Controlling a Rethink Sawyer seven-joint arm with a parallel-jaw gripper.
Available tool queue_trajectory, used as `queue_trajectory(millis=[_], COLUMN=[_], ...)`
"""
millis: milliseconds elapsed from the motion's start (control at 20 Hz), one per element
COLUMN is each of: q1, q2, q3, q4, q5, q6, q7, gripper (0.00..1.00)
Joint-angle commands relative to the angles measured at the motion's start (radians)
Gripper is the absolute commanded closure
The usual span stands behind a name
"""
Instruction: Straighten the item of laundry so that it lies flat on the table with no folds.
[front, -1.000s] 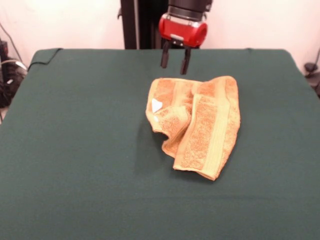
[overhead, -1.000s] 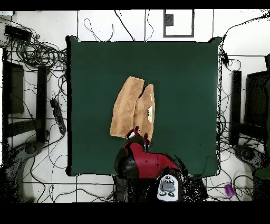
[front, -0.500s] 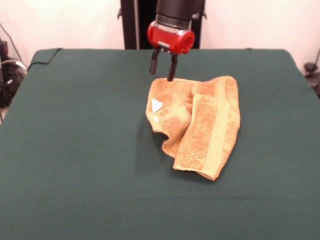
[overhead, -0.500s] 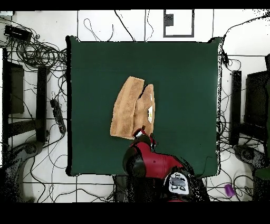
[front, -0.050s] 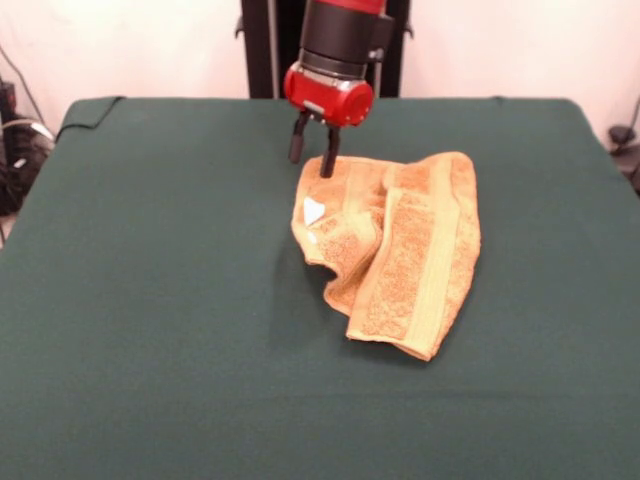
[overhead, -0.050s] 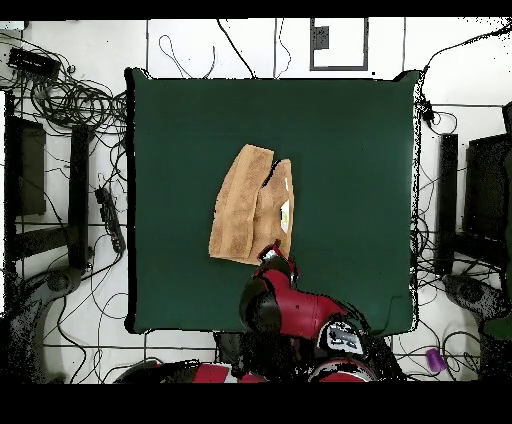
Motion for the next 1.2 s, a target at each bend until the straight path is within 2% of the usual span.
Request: queue_trajectory(millis=[50,250,800,1200], q1=[0.004,-0.024,-0.103,-0.104], q2=[-0.042,-0.141,-0.315,-0.213], q3=[0.123,0.151,0.203,0.216], q4=[0.036,0.074,0.118,0.075], q5=[0.096,0.111,0.152,0.190], q6=[0.063,0.188,0.415,0.271], q7=[0.196,0.181,0.139,0.196], gripper=[0.00,0.00,0.00,0.00])
